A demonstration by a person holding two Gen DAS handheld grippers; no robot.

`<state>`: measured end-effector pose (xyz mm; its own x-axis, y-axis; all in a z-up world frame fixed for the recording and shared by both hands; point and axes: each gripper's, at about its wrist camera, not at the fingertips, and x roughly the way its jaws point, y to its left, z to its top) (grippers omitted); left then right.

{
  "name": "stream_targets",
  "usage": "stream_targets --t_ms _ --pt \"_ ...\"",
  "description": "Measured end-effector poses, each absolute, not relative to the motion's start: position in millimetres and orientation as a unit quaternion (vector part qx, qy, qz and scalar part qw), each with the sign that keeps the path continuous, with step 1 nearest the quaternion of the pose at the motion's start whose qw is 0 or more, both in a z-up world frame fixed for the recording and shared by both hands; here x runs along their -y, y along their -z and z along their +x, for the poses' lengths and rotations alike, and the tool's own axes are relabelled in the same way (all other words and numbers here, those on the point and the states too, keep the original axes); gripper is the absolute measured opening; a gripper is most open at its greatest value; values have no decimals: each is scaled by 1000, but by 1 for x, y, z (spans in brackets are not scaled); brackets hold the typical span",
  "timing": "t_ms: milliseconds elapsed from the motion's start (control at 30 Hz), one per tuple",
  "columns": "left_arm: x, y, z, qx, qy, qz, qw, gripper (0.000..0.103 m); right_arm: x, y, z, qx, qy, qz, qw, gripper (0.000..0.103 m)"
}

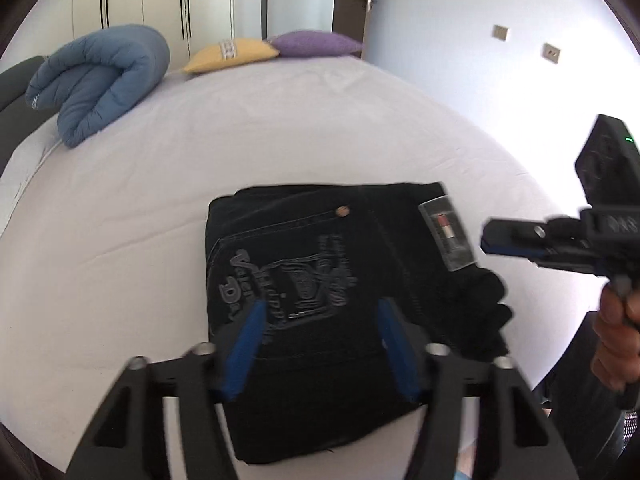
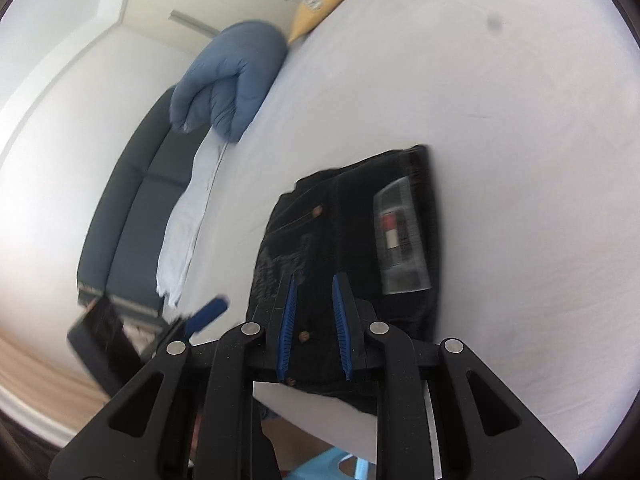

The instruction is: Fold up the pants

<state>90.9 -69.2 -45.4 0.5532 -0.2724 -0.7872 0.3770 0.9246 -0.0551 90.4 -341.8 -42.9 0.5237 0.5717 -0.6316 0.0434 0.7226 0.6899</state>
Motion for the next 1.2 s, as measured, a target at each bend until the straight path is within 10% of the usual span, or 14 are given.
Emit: stream_targets --t_ms 200,1200 --pt "75 92 112 -515 179 100 832 39 323 102 86 -546 -115 308 771 13" --pt "69 85 195 -500 136 151 842 40 333 112 60 -492 -133 342 790 12"
